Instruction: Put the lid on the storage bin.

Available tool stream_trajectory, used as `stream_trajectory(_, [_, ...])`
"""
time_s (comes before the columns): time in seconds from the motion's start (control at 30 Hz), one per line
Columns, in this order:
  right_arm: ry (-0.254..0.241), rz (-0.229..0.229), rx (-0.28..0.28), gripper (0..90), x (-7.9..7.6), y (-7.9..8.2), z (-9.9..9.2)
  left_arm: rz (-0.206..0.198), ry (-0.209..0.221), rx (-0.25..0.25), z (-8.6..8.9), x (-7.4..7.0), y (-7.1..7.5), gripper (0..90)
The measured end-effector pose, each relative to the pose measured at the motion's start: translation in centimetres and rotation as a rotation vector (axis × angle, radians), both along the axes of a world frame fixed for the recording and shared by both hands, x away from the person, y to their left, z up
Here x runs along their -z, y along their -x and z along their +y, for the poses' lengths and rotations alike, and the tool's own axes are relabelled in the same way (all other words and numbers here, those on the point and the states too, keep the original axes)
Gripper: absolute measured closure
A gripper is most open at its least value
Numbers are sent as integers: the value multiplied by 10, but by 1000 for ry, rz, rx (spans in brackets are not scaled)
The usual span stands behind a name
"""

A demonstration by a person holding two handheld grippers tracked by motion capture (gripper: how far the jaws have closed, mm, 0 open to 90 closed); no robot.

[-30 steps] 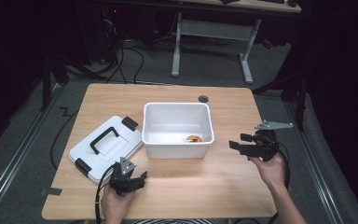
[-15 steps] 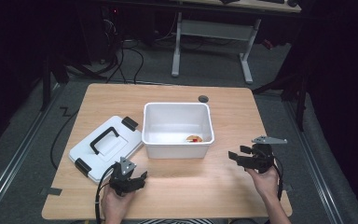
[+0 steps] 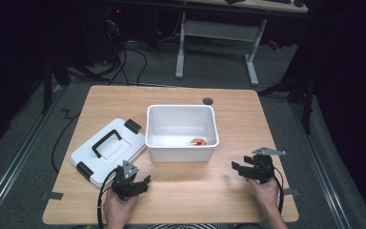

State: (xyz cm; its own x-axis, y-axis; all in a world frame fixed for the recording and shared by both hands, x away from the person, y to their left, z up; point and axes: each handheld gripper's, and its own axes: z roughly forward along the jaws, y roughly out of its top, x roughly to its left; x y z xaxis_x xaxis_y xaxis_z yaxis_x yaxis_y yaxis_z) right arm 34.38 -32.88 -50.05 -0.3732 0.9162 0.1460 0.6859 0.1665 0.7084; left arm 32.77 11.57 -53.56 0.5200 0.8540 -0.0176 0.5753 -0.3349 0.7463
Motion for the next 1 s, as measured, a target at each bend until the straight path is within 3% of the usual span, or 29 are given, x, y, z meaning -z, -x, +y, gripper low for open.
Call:
stream_trajectory(0.33, [93,3,41,328,23,-1,4,10,12,1,0,0,0,285])
stream_trajectory(0.47, [105,-21,53,326,26,0,5,10,16,-1,-1,0,-1,268])
stream_trajectory(0.6, [155,-68,67,305,30,3,8,11,-7,4,-4,0,0,233])
stream_trajectory(0.77, [156,-65,75,287,30,2,8,59,6,-14,-3,-5,-3,250])
stream_trajectory(1.0, [155,-65,73,288,30,3,9,57,39,-61,8,-24,-1,281])
